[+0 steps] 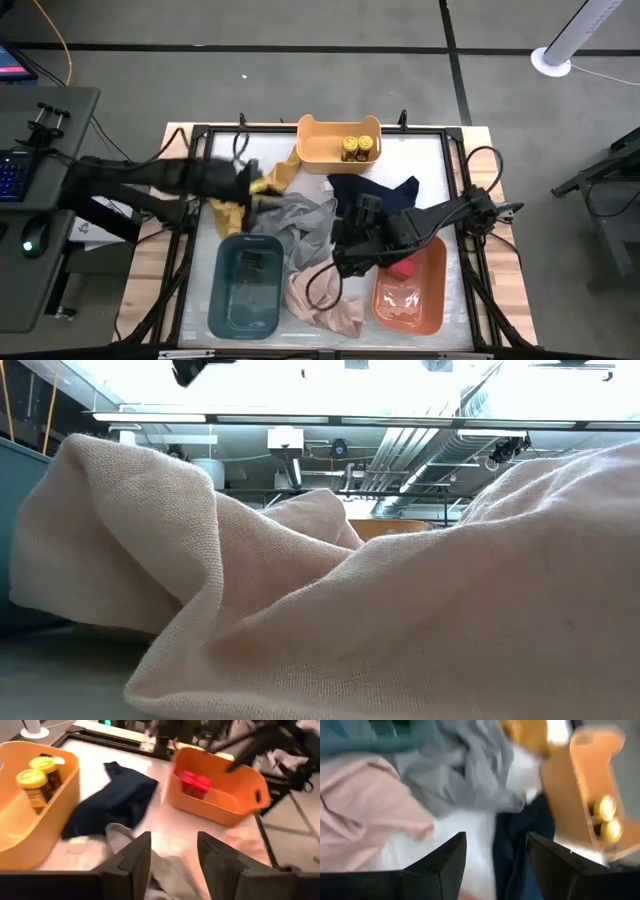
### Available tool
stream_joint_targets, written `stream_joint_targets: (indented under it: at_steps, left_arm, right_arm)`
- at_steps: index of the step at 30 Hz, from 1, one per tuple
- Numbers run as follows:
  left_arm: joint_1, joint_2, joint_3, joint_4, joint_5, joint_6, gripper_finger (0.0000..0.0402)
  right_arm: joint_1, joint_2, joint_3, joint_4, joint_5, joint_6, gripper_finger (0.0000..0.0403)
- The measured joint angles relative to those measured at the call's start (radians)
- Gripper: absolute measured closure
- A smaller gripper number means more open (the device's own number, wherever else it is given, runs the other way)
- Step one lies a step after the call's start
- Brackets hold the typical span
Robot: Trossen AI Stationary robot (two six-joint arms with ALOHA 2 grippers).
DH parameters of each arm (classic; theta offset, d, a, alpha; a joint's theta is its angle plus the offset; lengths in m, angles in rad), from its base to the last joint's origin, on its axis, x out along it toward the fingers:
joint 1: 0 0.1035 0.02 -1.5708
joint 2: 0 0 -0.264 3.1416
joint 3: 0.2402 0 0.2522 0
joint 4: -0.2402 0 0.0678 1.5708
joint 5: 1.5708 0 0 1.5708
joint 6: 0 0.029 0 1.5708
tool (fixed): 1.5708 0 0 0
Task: Sort spices by type
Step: Return to Home Position
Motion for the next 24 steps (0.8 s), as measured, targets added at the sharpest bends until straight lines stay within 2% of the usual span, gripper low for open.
stream_joint_targets:
  at_steps: [3, 5, 10, 13, 15, 18, 19, 24]
  left_arm:
    - [0.172, -0.015, -0.066, 0.061, 0.168, 0.036, 0.0274]
    - [0.255, -0.039, -0.094, 0.083, 0.239, 0.059, 0.0287]
    - [0.368, -0.126, -0.195, 0.164, 0.279, 0.09, 0.0348]
    - [0.386, -0.202, -0.298, 0.284, 0.286, 0.031, 0.0391]
    - [0.381, -0.256, -0.382, 0.371, 0.285, -0.029, 0.0393]
    - [0.353, -0.332, -0.503, 0.522, 0.285, -0.127, 0.0397]
    - [0.342, -0.358, -0.541, 0.574, 0.285, -0.161, 0.0399]
    - [0.265, -0.469, -0.705, 0.767, 0.23, -0.296, 0.0401]
  right_arm:
    - [-0.014, -0.097, -0.171, -0.001, -0.047, 0.106, 0.021]
    - [-0.015, -0.179, -0.307, -0.001, -0.059, 0.204, 0.0213]
    - [-0.007, -0.411, -0.641, 0.102, -0.096, 0.489, 0.0225]
    - [0.003, -0.539, -0.822, 0.229, -0.1, 0.641, 0.0255]
    - [0.005, -0.603, -0.93, 0.321, -0.105, 0.715, 0.0294]
    - [-0.004, -0.667, -1.054, 0.483, -0.119, 0.771, 0.0375]
    - [-0.013, -0.679, -1.084, 0.539, -0.122, 0.775, 0.0388]
    - [-0.073, -0.685, -1.155, 0.763, -0.125, 0.748, 0.0398]
